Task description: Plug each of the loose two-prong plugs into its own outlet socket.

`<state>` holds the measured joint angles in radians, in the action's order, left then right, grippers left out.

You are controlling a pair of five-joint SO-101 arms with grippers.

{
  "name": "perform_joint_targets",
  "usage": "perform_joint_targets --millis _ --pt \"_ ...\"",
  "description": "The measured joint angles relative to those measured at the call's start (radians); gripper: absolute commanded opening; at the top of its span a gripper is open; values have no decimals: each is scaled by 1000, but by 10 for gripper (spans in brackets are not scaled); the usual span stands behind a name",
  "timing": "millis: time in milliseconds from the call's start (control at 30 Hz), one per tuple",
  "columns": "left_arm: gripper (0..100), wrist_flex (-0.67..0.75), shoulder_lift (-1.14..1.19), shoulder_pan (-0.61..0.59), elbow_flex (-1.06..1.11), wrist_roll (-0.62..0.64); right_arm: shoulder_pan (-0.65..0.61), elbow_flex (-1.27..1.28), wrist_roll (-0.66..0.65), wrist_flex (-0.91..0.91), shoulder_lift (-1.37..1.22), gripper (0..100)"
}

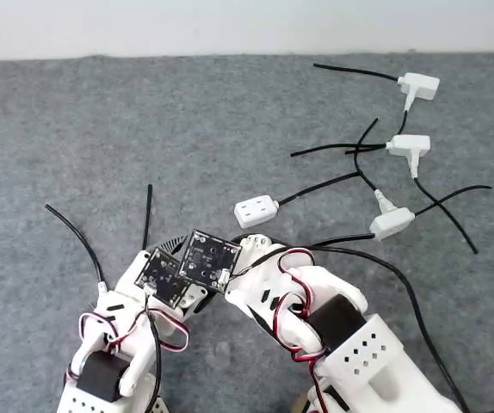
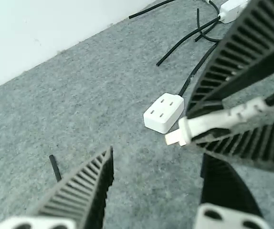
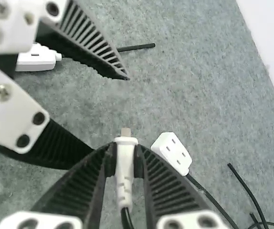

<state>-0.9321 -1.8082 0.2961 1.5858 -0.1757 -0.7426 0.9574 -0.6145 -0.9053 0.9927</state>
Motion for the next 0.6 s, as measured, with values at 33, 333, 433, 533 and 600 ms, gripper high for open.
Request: perform_joint_targets --millis 33,333,433,533,600 --pt "298 0 0 0 0 0 0 0 0 0 0 10" --pt "298 31 0 -78 0 -9 12 -2 9 0 0 9" --pt "298 44 0 -166 0 -9 49 -63 61 -21 -21 9" --pt "298 54 0 -244 0 25 63 -169 152 -48 -109 9" --pt "298 74 0 -293 0 43 69 -258 219 -57 -201 9"
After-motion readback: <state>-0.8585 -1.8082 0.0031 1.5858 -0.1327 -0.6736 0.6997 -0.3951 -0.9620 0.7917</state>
